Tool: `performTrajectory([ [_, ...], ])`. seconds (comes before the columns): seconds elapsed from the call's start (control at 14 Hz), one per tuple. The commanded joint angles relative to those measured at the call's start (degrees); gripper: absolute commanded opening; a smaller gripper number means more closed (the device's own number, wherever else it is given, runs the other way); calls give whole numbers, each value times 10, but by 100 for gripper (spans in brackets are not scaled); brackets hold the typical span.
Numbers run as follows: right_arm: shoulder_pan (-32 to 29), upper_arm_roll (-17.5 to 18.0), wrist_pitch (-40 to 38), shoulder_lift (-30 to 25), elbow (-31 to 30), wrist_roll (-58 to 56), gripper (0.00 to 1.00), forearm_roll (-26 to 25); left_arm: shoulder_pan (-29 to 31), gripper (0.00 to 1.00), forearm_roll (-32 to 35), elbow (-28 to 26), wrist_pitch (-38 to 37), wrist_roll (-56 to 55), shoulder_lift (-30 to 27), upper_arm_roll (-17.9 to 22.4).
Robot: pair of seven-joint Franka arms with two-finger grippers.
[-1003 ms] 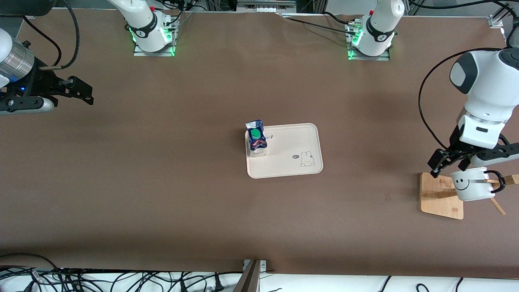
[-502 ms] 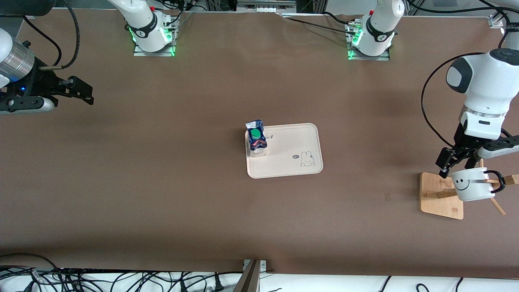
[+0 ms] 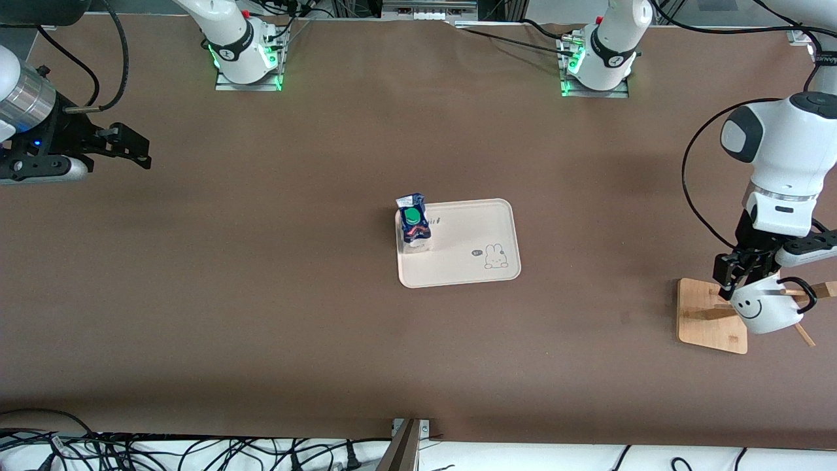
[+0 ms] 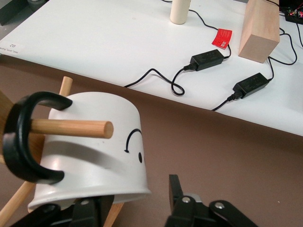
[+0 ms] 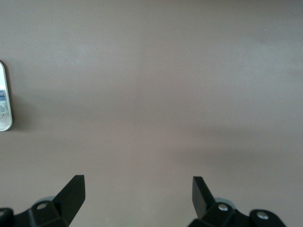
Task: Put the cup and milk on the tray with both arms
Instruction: 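Close the left gripper on the mug rim, then lift the mug off the wooden stand with the left gripper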
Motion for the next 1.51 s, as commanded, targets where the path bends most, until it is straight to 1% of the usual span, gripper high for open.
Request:
performTrajectory([
  [0.0, -6, 7, -4, -2, 6, 0, 100, -6, 11, 43, 6, 9, 4, 10, 6, -4],
  [0.14, -6, 7, -5, -3, 6, 0, 100, -6, 14, 41, 6, 9, 4, 10, 7, -4],
  [0.22, -6, 7, -6, -3, 6, 0, 100, -6, 14, 27, 6, 9, 4, 8, 7, -5],
  [0.29, -6, 7, -5, -3, 6, 0, 100, -5, 14, 24, 6, 9, 4, 8, 6, -5],
  [0.43, -5, 7, -6, -3, 6, 0, 100, -5, 13, 8, 7, 10, 4, 8, 3, -6],
  [0.5, -6, 7, -6, -3, 6, 0, 100, -5, 13, 4, 10, 10, 3, 10, 2, -8],
  [0.65, -6, 7, -6, -2, 6, 0, 100, -5, 13, 0, 10, 10, -2, 24, -7, -11],
  [0.79, -5, 7, -6, -3, 6, 0, 100, -5, 7, 0, 11, 10, -8, 28, -18, -13],
  [1.15, -6, 7, -5, -2, 6, 0, 100, -5, 3, 0, 10, 27, -119, 27, -57, -65],
  [1.29, -6, 7, -6, -2, 6, 0, 100, -5, 3, 0, 10, 63, -192, 26, -62, -93],
  [1.43, -6, 7, -6, -3, 6, 0, 100, -5, 3, 0, 11, 130, -326, 25, -62, -123],
])
